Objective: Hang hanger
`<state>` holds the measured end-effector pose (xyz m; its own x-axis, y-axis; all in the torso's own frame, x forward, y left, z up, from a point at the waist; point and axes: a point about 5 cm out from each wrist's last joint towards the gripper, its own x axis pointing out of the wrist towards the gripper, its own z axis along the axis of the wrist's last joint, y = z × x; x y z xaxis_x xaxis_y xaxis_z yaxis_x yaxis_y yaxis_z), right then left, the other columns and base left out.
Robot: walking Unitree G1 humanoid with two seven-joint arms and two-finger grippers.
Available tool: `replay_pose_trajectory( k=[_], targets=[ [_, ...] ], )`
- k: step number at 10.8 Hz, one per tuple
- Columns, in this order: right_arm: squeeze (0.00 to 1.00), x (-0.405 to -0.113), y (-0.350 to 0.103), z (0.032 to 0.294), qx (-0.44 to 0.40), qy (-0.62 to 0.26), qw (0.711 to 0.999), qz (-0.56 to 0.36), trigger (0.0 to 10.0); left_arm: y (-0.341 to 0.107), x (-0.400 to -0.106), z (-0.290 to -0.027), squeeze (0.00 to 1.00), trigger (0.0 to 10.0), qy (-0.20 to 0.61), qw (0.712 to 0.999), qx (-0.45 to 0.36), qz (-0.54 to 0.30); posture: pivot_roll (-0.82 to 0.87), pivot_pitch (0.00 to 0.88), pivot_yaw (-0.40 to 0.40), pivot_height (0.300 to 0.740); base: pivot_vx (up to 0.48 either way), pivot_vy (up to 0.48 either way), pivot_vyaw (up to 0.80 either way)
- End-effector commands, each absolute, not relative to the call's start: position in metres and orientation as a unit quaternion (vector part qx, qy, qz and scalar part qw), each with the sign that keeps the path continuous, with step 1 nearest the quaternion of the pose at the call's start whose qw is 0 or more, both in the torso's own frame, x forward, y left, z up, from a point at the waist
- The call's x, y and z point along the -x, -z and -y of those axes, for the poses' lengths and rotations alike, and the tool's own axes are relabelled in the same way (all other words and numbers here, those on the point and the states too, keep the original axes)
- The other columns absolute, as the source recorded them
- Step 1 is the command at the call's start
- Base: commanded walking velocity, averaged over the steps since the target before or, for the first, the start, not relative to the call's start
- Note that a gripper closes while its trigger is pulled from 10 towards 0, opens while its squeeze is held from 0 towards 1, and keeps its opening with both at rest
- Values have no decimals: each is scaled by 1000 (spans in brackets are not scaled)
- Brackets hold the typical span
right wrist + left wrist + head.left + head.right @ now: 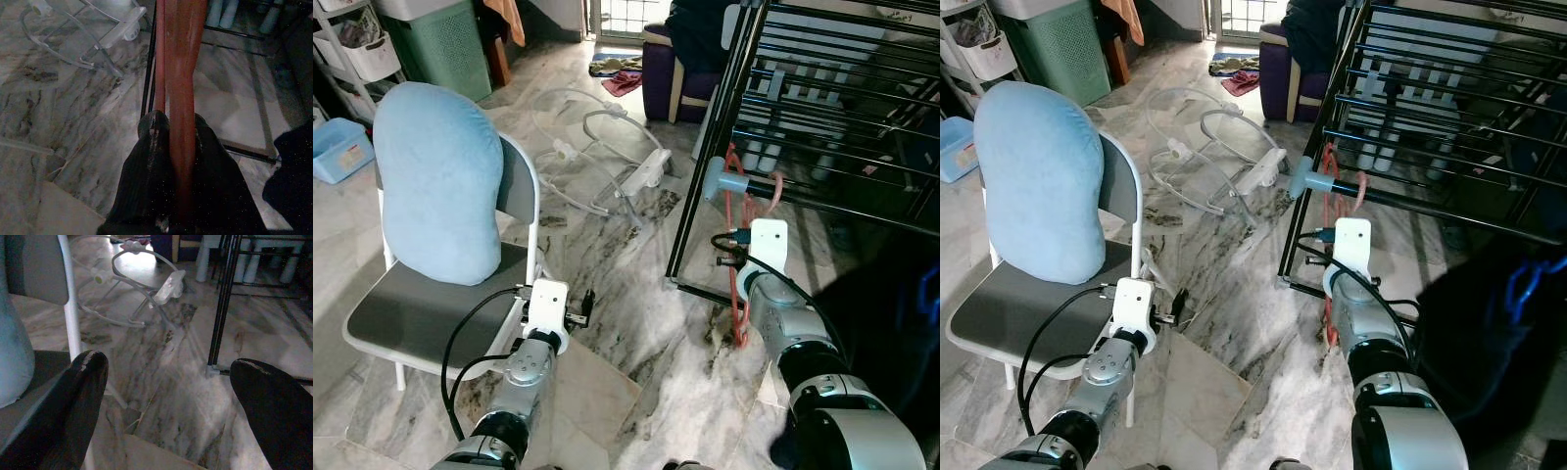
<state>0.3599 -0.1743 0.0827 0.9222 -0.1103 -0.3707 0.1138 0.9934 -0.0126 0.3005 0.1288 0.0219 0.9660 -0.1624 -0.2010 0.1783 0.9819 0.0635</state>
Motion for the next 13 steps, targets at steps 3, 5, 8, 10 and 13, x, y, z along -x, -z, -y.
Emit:
replay_pose_trajectory(
  k=[3,5,8,10,13],
  targets=[
    [0,-360,-80,177,-22,66,977,-200,10000,-22,-301,-128,0,10000,88,990,-43,-102,-66,91,-27,740,0,0,0],
    [0,-358,-75,178,-32,69,974,-212,10000,-22,-302,-126,0,10000,91,989,-43,-104,-68,89,-27,740,0,0,0],
    [0,-356,-71,176,-44,70,972,-219,10000,-23,-303,-125,0,10000,94,989,-42,-104,-70,86,-22,740,0,0,0],
    [0,-360,-77,179,-53,78,972,-214,10000,-24,-303,-125,0,10000,98,989,-43,-104,-72,85,-12,740,0,0,0],
    [769,-359,-74,176,-66,78,971,-218,10000,-23,-302,-126,0,10000,102,988,-46,-106,-69,91,-6,740,0,0,0]
  ],
)
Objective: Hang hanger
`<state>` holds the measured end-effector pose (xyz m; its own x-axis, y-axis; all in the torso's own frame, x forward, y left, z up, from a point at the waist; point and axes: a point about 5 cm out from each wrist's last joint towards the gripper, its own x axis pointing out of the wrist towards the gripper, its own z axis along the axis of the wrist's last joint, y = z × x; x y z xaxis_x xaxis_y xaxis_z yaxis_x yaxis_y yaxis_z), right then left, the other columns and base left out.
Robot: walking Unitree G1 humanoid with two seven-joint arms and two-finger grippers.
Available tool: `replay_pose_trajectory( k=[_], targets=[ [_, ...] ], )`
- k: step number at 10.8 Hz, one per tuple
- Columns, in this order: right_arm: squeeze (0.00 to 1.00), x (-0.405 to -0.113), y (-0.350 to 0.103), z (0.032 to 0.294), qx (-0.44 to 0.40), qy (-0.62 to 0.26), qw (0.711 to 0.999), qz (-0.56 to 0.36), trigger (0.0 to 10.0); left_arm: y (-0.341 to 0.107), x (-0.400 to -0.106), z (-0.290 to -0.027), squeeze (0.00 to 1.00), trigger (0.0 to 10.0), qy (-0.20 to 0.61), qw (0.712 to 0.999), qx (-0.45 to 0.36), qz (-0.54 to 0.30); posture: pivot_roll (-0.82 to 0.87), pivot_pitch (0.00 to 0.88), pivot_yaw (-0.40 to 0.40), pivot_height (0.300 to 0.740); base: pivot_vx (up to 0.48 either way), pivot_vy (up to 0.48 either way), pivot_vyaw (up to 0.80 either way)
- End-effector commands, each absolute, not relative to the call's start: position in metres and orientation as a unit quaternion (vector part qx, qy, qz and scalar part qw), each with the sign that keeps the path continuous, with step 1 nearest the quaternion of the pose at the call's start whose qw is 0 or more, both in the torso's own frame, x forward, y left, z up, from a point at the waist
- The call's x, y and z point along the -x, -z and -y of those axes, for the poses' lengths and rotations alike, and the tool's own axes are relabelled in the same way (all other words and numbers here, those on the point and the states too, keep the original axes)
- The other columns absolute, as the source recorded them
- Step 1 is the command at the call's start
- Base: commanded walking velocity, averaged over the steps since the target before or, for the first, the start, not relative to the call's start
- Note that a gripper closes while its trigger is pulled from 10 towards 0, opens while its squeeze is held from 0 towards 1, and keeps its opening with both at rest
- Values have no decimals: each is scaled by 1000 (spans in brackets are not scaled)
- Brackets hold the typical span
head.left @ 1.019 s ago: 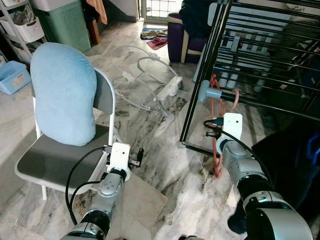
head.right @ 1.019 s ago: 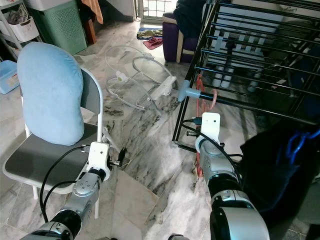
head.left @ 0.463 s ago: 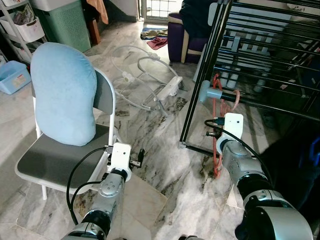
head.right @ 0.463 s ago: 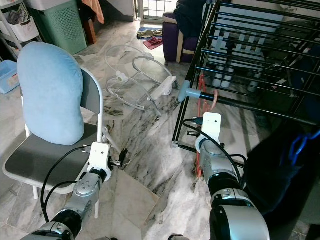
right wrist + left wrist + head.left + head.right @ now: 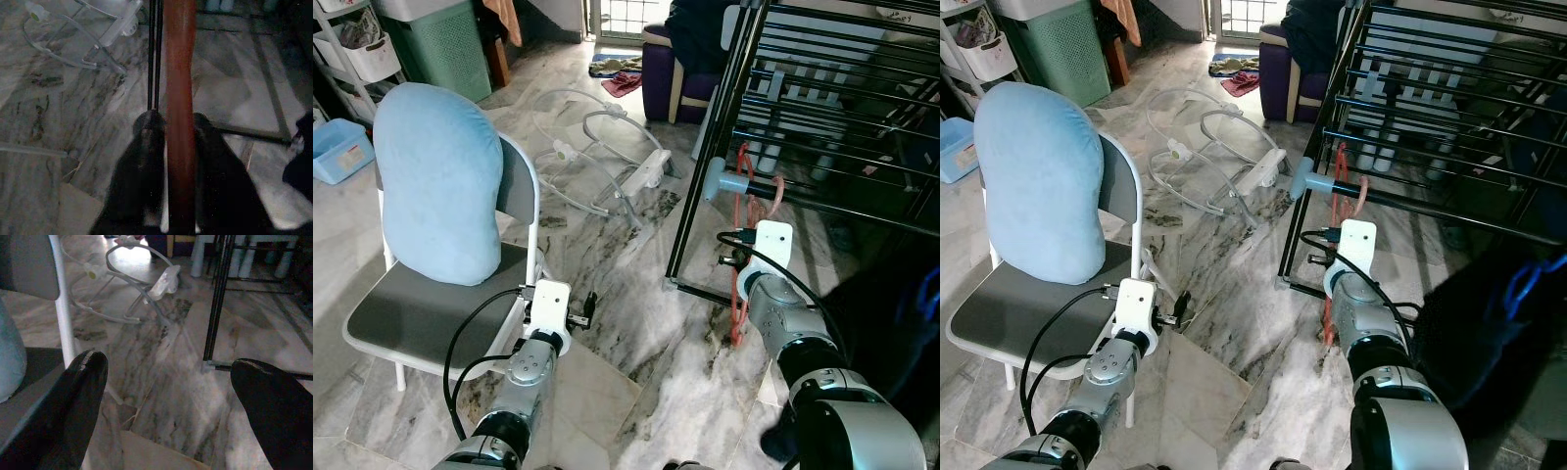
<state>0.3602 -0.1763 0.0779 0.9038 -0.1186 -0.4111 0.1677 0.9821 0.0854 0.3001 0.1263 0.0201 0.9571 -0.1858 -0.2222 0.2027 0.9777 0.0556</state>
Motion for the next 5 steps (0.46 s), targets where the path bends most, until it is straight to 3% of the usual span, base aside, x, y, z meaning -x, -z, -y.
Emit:
replay_pose_trajectory(
  k=[1,5],
  targets=[
    [1000,-358,-73,175,-69,79,970,-219,10000,-22,-302,-127,0,10000,103,988,-47,-107,-67,94,-3,740,0,0,0],
    [1000,-357,-80,172,-6,65,983,-169,10000,-21,-301,-130,0,10000,100,988,-52,-107,-65,100,4,740,0,0,0]
  ],
)
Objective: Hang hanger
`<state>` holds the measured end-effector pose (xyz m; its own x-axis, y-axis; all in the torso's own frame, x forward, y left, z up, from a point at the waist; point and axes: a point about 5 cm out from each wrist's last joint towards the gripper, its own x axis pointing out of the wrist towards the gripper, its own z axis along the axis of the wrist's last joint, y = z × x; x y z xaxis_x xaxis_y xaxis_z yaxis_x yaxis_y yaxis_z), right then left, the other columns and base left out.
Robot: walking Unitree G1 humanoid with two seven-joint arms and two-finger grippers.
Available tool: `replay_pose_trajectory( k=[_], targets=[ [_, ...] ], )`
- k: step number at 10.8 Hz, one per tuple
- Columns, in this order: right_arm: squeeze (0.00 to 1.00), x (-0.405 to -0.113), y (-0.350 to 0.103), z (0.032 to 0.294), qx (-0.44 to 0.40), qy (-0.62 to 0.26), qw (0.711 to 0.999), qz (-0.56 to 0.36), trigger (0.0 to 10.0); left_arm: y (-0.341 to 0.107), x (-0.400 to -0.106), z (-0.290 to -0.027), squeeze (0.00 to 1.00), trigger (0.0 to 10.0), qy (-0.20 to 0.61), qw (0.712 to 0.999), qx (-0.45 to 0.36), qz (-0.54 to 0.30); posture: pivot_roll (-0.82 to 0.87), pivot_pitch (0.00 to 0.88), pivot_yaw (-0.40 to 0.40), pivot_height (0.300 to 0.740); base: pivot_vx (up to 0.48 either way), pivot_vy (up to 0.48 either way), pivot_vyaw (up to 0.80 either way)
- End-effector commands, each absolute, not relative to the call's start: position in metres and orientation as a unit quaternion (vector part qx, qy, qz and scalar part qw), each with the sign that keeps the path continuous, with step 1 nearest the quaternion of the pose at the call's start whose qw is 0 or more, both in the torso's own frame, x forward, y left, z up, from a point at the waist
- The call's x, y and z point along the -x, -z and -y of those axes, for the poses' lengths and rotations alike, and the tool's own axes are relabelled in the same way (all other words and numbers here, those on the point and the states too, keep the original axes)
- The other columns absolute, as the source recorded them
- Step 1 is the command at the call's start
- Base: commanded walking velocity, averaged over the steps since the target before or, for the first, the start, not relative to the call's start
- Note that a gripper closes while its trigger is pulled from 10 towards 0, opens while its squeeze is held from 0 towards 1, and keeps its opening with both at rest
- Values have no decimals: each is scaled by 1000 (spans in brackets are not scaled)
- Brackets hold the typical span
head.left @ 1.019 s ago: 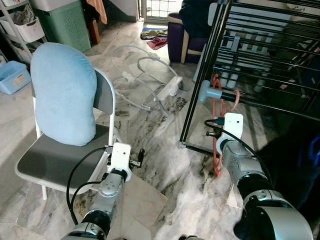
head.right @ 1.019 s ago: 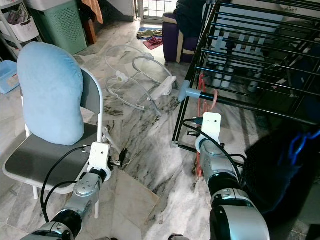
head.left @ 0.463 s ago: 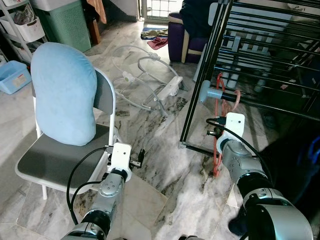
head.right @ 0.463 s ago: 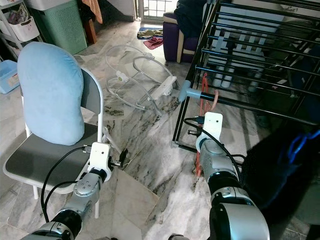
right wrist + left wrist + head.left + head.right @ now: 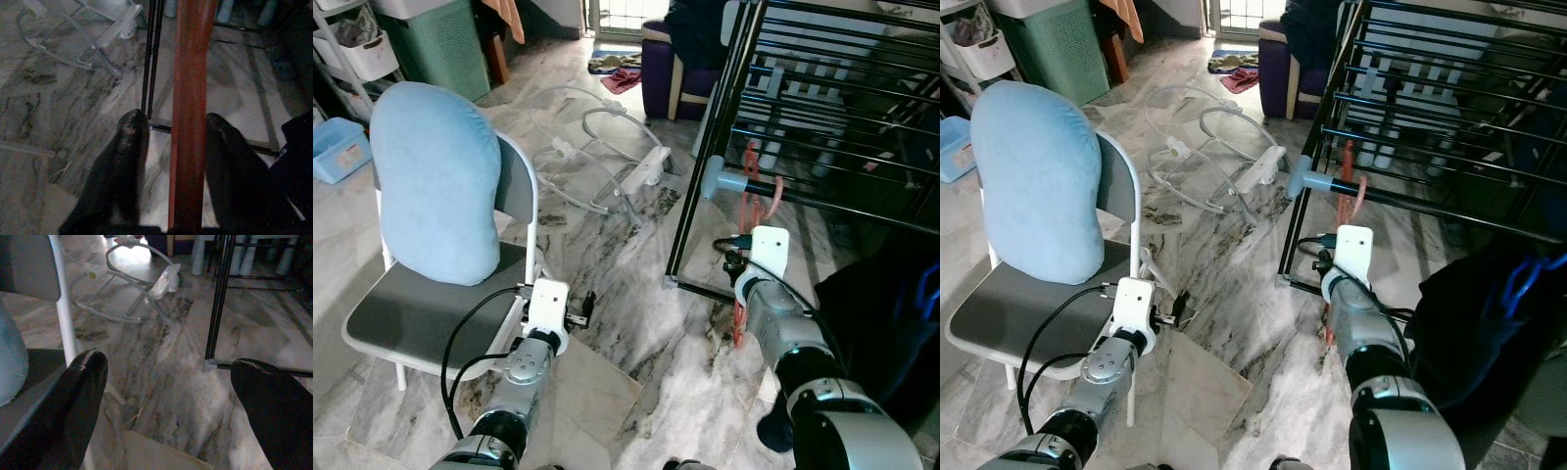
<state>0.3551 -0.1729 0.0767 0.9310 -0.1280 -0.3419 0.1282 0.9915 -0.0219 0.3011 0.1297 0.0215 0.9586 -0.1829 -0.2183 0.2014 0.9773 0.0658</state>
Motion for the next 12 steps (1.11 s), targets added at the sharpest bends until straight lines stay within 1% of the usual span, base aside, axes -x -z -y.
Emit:
replay_pose_trajectory(
  k=[1,2,5,12],
  targets=[
    [1000,-352,-78,174,35,62,985,-154,10000,-21,-300,-131,0,10000,99,988,-48,-107,-71,102,4,740,0,0,0],
    [1000,-348,-76,177,77,60,985,-142,10000,-22,-301,-132,0,10000,96,989,-45,-105,-76,103,4,740,0,0,0],
    [1000,-335,-74,185,123,67,984,-106,10000,-29,-307,-127,0,10000,93,991,-38,-91,-85,101,3,740,0,0,0],
    [1000,-307,-74,196,150,77,985,-25,10000,-33,-306,-118,0,10000,98,991,-53,-76,-80,99,6,740,0,0,0]
  ],
)
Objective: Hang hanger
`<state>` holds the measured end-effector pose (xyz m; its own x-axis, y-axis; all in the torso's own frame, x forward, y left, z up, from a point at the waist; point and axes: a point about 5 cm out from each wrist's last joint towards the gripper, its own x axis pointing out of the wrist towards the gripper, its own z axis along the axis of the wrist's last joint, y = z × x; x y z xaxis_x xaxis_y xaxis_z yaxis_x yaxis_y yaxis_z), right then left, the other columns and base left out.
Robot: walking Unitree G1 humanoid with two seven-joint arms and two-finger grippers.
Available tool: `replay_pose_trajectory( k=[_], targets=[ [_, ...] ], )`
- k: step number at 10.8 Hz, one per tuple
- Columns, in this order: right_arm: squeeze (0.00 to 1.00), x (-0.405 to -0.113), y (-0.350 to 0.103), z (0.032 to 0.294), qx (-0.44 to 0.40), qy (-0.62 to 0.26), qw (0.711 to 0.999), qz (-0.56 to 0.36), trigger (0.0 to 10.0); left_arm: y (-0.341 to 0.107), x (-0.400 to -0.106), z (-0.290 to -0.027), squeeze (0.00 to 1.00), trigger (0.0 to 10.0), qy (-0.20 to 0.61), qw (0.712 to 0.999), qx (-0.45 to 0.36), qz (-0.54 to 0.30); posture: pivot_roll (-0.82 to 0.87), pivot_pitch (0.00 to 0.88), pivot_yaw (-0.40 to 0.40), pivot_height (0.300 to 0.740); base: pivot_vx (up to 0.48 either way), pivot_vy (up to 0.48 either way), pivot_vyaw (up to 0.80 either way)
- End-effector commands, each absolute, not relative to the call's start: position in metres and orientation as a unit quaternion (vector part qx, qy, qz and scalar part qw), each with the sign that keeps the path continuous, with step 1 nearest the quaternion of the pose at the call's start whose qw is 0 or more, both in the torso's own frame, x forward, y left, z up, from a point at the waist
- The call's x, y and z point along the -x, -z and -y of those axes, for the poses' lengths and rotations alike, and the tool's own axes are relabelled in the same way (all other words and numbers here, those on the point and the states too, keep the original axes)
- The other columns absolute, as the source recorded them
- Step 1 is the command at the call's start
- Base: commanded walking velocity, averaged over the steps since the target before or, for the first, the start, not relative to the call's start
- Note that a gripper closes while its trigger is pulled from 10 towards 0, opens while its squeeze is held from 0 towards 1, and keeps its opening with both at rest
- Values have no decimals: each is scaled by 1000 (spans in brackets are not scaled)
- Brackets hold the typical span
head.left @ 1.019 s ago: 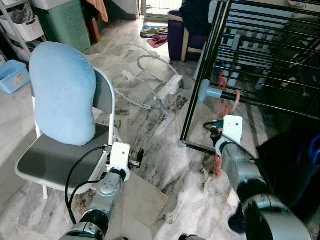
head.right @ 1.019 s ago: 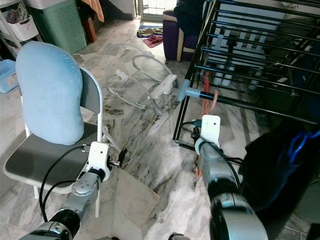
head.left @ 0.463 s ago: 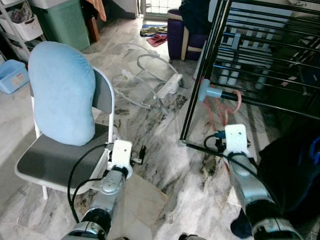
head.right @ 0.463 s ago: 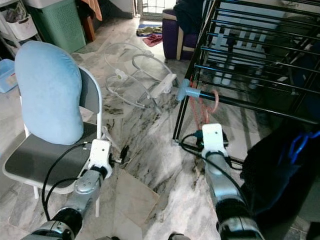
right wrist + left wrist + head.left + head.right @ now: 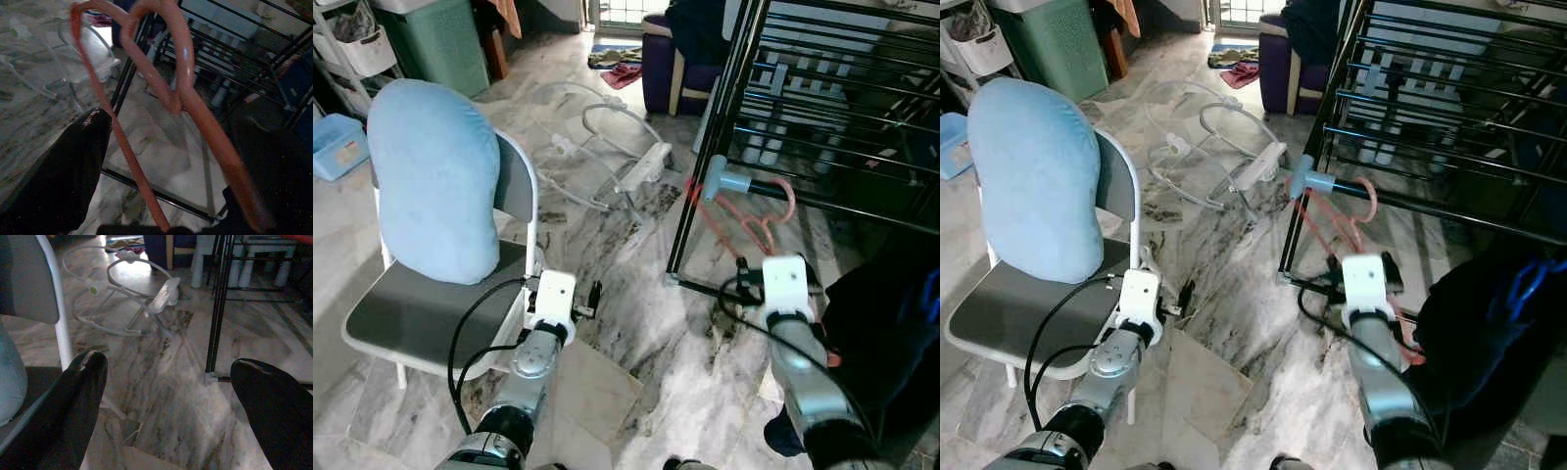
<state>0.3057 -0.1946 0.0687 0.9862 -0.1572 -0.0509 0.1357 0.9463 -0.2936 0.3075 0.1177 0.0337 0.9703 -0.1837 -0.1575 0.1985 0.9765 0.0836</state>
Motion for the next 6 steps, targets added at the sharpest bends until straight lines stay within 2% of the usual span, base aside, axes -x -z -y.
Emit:
replay_pose_trajectory(
  k=[1,4,6],
  targets=[
    [1000,-304,-74,198,151,80,985,-22,10000,-33,-306,-117,0,10000,97,991,-52,-76,-83,98,8,740,0,0,0],
    [1000,-305,-80,206,154,91,984,-2,10000,-33,-307,-113,0,10000,102,990,-56,-77,-94,106,12,740,0,0,0],
    [1000,-304,-82,206,153,91,984,5,10000,-32,-306,-112,0,10000,103,990,-56,-79,-95,107,11,740,-328,0,0]
  ],
)
